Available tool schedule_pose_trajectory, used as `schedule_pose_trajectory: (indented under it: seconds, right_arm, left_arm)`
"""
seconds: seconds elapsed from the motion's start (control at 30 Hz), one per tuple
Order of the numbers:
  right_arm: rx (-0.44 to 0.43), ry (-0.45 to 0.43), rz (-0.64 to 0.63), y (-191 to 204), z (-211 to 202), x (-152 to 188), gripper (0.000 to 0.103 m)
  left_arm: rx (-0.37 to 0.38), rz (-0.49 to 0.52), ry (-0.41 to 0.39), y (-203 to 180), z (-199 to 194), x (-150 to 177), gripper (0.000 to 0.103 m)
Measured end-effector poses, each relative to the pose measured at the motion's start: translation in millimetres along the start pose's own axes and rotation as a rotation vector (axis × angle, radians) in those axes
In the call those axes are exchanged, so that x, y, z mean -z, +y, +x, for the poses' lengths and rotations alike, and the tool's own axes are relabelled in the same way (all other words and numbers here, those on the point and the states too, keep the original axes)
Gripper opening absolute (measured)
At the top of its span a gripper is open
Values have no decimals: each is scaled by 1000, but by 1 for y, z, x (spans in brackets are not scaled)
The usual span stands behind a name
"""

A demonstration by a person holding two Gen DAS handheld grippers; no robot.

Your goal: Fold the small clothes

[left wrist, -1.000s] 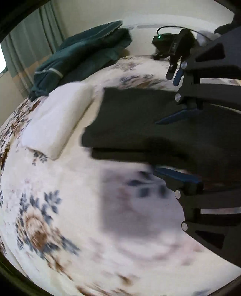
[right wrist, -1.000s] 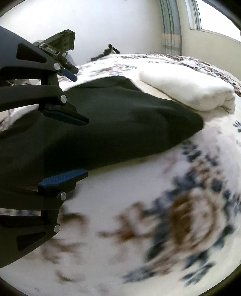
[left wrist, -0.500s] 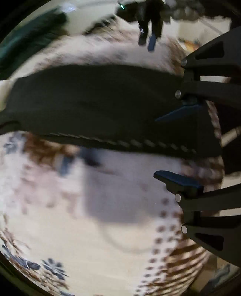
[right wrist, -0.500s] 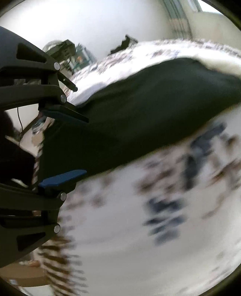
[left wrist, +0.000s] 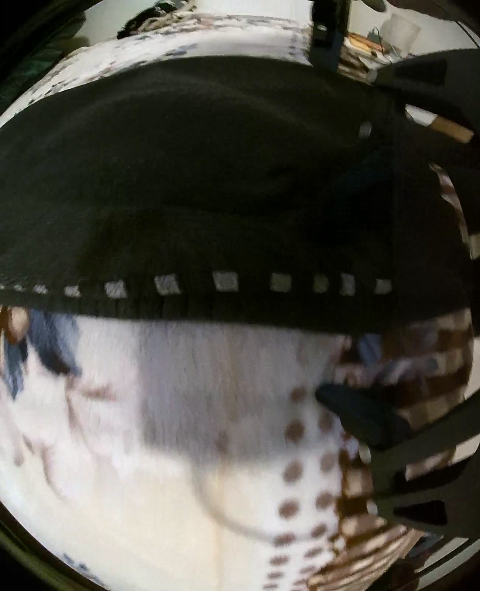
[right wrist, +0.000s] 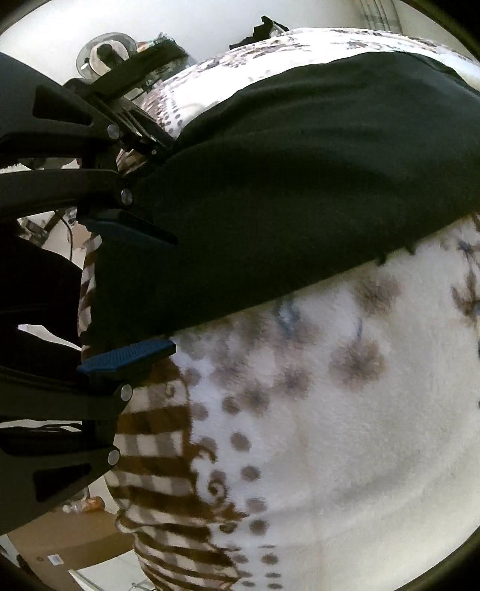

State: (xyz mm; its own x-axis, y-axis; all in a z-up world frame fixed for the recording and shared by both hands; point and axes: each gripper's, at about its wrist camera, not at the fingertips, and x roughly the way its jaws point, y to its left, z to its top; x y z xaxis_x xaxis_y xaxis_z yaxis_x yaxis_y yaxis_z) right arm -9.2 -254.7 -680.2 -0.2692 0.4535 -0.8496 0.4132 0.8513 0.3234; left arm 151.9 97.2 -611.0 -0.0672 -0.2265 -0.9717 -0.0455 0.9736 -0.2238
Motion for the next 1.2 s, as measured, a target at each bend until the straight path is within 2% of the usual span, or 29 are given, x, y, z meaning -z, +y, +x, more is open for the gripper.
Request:
schedule_pose_trajectory:
  seconds: [0.27,0.53,0.6,0.67,0.73,0.8,1.0,1.1,1.2]
  right_arm:
    - [18,-7,-21,10,3,7,53]
    - [65,-18,-50,9,28,8,53]
    - [64,-30,-73,11,38,12,53]
    - [63,-53,-94,14,44,16,49]
    - [73,-70,-104,15,47,19,33]
    - [89,-80,-99,12,48,21,29]
    - [61,-49,-38,-2,48,20,28]
    - [20,-2,-44,-3,52,19,31]
    - [-38,40,-42,-10,60,18,39]
  left_arm:
    - [-66,-26,-29,-32,12,0,103]
    - [-31,-15,-34,-25,5,8,103]
    - [-23,-12,-40,-11,1,14,103]
    - [-15,-8,-45,-6,2,19,103]
    - [-9,9,-42,-6,-1,22,103]
    - [-1,28,-34,-3,-4,28,103]
    - [-6,31,4,23,-16,57,103]
    - [64,-29,4,36,-22,68,103]
    - [190,-91,6,45,-20,68,103]
